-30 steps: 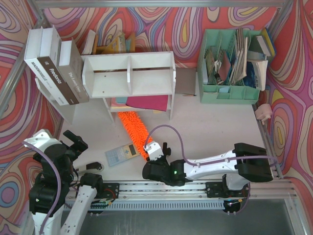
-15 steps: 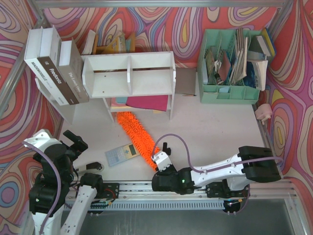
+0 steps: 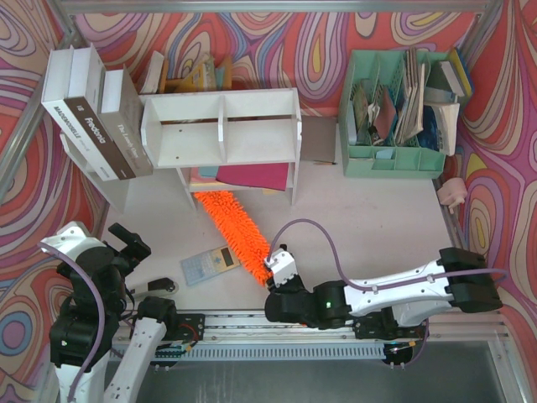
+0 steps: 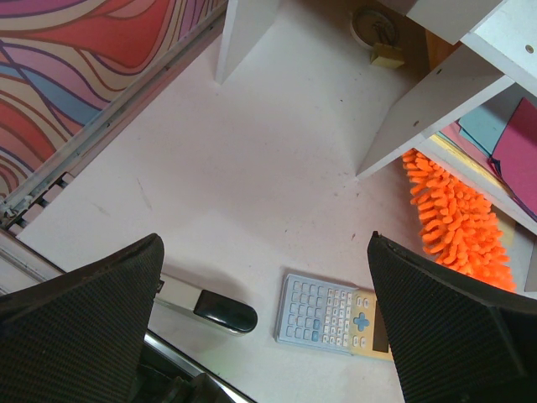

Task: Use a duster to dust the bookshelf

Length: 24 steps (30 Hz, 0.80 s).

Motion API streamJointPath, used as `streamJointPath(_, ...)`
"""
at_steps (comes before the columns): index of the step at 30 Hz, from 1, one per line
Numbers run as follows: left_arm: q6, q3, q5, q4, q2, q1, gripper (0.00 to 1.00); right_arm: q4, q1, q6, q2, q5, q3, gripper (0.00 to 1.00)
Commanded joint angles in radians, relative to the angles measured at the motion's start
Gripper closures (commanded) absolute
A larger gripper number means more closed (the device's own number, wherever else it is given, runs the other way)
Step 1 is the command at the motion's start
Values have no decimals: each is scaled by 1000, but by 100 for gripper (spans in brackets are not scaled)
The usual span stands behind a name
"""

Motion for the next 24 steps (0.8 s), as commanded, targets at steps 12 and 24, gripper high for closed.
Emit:
streamJointPath(12, 16, -14, 6, 14, 14, 8, 2, -15, 5, 44, 65, 31, -22, 100)
streamJointPath(24, 14, -14, 2, 14, 8, 8, 2, -74, 8, -101, -199, -58, -121, 100)
